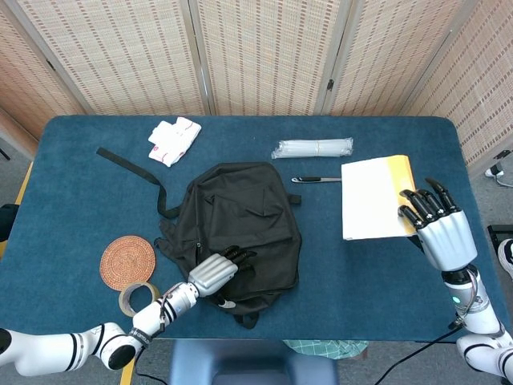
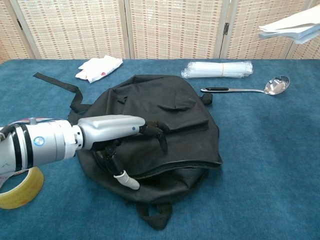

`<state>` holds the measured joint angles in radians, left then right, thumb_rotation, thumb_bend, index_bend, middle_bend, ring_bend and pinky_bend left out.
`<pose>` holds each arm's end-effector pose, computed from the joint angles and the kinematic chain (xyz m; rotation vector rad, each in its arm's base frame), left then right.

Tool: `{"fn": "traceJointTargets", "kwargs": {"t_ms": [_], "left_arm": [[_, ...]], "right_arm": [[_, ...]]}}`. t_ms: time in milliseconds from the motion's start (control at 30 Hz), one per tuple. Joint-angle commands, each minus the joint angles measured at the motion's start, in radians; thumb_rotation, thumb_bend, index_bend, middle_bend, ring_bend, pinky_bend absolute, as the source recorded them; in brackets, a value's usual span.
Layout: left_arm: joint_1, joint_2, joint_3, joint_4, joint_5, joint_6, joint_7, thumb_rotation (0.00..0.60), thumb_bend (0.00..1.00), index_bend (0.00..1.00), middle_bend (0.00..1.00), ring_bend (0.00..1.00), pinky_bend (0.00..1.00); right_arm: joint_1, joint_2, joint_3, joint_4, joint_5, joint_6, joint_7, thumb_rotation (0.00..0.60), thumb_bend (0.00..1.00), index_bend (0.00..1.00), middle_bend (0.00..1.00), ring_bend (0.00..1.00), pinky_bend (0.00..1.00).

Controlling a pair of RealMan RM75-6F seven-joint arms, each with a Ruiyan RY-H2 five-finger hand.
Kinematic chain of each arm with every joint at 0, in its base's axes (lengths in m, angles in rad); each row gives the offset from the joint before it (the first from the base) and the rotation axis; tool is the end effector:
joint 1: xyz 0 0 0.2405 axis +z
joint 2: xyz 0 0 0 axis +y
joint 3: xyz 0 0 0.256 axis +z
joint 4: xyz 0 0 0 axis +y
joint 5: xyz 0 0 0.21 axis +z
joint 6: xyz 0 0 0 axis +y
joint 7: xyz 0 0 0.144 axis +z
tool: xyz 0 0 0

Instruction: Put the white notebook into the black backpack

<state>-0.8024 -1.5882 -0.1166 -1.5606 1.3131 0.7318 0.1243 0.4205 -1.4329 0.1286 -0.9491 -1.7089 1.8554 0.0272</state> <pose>-0.1005 0.2900 -0.0683 -2.2764 -1.1248 -0.9804 -0.2599 -0.2859 0.1582 1.4581 -0.0453 1.2881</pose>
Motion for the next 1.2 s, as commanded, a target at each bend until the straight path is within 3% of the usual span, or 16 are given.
{"fn": "traceJointTargets", "kwargs": {"t_ms": [33,533,733,833,1000,1200], "left_arm": [[0.004,-0.007,-0.005,0.009,-0.021,0.007,-0.022,0.6,0.31,0.34,0.11,0.12,0.0],[0.006,-0.034,-0.026,0.033,-0.057,0.02,-0.158,0.6,0.46,0.43,0.17,0.17,0.0],[0.026,-0.063,-0.031,0.055,-0.064,0.075,-0.168,0.6,0.56,0.63,0.22,0.21,0.01],[0.04,-0.079,-0.042,0.058,-0.08,0.114,-0.164,0.6,0.64,0.68,0.24,0.22,0.01],[0.054,-0.055,-0.086,0.016,-0.116,0.133,-0.221,0.6,0.69,0.7,0.26,0.23,0.01],[0.03,0.015,-0.176,-0.029,-0.194,0.113,-0.247,0.6,0.69,0.68,0.26,0.23,0.01]], "right_arm": [[-0.001,-0.003,0.002,0.003,0.0,-0.002,0.003,0.6,0.58,0.78,0.43,0.42,0.28],[-0.005,-0.018,0.006,0.025,-0.003,-0.009,0.019,0.6,0.58,0.78,0.43,0.43,0.28],[-0.006,-0.02,0.014,0.018,-0.006,0.009,0.036,0.6,0.58,0.78,0.43,0.43,0.28],[-0.01,-0.018,0.013,0.005,-0.013,0.023,0.048,0.6,0.58,0.78,0.43,0.42,0.28],[-0.02,-0.018,-0.007,-0.048,-0.045,0.053,0.103,0.6,0.58,0.78,0.44,0.42,0.28],[-0.02,-0.011,-0.049,-0.144,-0.142,0.105,0.141,0.6,0.58,0.79,0.45,0.42,0.28]]}}
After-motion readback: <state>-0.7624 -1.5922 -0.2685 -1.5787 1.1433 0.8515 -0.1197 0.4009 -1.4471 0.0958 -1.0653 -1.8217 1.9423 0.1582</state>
